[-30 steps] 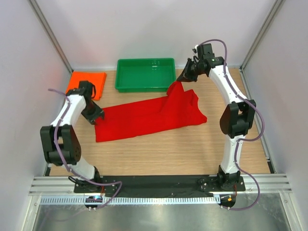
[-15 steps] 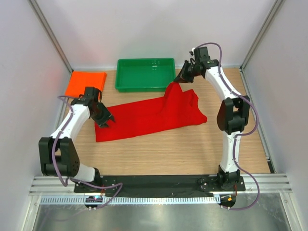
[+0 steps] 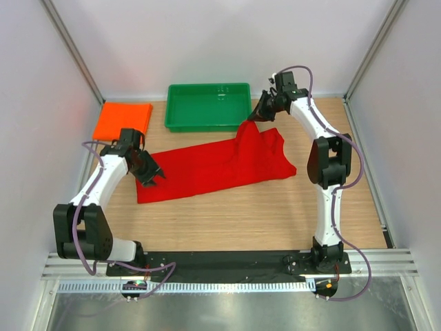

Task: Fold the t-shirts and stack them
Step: Fold the tshirt

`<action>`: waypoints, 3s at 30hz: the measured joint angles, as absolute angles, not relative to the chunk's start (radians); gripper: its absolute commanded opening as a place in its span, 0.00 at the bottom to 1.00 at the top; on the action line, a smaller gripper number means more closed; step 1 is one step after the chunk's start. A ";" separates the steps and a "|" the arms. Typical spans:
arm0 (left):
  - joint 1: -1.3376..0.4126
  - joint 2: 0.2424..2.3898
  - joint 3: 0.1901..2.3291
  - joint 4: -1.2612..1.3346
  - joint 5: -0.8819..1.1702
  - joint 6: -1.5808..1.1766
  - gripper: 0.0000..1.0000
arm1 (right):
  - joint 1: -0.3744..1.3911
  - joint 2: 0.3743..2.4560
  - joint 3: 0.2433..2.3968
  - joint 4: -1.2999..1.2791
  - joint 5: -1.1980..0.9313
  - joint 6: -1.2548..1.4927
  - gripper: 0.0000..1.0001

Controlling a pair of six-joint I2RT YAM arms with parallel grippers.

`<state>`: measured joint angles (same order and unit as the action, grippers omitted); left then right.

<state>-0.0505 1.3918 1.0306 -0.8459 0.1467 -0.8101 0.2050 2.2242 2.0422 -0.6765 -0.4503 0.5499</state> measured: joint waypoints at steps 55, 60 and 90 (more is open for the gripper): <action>-0.091 1.387 0.959 -0.810 0.229 -0.810 0.43 | 0.402 2.320 2.085 -0.864 0.239 1.208 0.43; -0.091 1.390 0.960 -0.811 0.230 -0.793 0.43 | 0.405 2.346 2.104 -0.867 0.236 1.256 0.41; -0.090 1.443 1.010 -0.831 0.253 -0.720 0.43 | 0.381 2.215 1.835 -0.599 0.078 1.112 0.01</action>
<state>-0.0902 1.4425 1.0096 -0.8314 0.2531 -0.7197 0.3813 2.2147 1.8355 -0.5991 0.0780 1.1122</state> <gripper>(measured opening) 0.428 0.063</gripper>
